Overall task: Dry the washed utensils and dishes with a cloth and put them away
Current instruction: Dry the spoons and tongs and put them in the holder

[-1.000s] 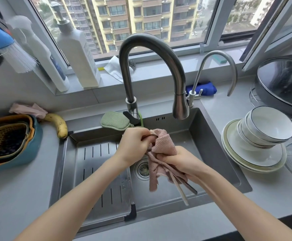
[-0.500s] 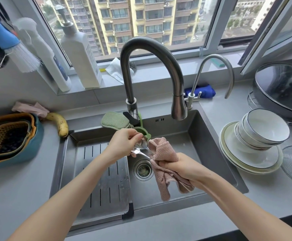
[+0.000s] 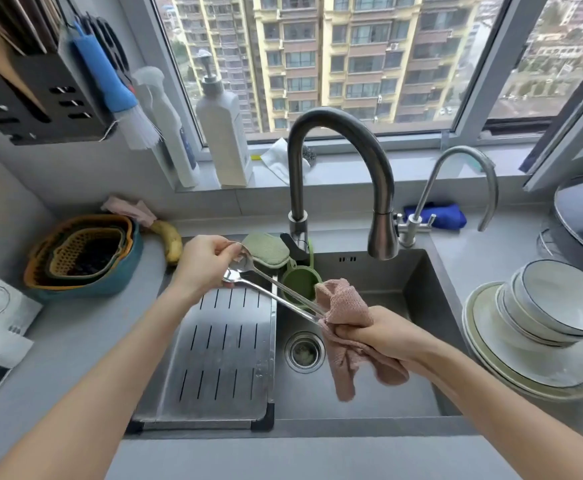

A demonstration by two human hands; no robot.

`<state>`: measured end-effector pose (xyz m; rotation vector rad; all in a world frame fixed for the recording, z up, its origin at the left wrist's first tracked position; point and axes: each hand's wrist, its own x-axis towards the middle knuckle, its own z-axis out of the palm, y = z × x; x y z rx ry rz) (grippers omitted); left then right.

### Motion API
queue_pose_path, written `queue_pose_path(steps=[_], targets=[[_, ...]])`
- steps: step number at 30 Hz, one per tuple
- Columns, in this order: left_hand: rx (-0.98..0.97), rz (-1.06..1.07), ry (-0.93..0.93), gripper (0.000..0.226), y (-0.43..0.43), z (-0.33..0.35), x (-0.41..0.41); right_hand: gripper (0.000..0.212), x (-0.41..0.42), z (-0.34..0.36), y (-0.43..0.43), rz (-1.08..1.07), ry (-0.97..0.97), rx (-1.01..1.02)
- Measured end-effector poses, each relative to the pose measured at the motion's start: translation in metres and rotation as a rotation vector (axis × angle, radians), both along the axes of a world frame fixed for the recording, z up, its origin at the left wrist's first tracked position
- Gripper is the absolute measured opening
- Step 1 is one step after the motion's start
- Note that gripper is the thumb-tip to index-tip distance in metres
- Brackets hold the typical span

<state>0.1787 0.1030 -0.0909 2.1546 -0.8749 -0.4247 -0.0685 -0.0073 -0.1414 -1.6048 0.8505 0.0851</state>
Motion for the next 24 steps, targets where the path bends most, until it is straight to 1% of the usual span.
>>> queue_pose_path(steps=[1,3,7,9,11,12,13,14,15,19,21,24], targets=[[-0.027,0.063,-0.081,0.021,0.008,0.011,0.01,0.012,0.002,0.004,-0.004,0.02,0.022,-0.059],[-0.055,0.166,-0.265,0.021,0.026,0.038,0.029,0.012,0.012,0.016,-0.009,0.047,0.012,-0.115],[-0.148,0.289,-0.398,0.019,0.055,0.091,0.051,0.014,0.057,0.053,-0.011,0.211,-0.067,-0.337],[-0.18,0.322,-0.47,0.02,0.063,0.112,0.058,0.021,0.082,0.077,-0.007,0.26,-0.149,-0.341],[-0.203,0.35,-0.49,0.019,0.07,0.129,0.069,0.021,0.102,0.099,0.0,0.289,-0.168,-0.291],[-0.202,0.364,-0.494,0.02,0.075,0.136,0.077,0.03,0.113,0.11,0.004,0.298,-0.166,-0.265],[-0.201,0.371,-0.504,0.023,0.08,0.141,0.088,0.045,0.125,0.118,0.006,0.299,-0.159,-0.254],[-0.189,0.376,-0.516,0.025,0.083,0.146,0.097,0.055,0.135,0.126,0.007,0.295,-0.152,-0.26],[-0.182,0.378,-0.519,0.026,0.087,0.15,0.107,0.056,0.145,0.133,0.01,0.28,-0.161,-0.27],[-0.263,0.376,-0.495,0.025,0.104,0.179,0.143,0.041,0.189,0.162,0.022,0.225,-0.224,-0.38],[-0.31,0.372,-0.529,0.027,0.113,0.202,0.164,0.04,0.216,0.181,0.029,0.205,-0.243,-0.492],[-0.364,0.363,-0.621,0.026,0.126,0.243,0.197,0.042,0.259,0.213,0.041,0.184,-0.29,-0.565]])
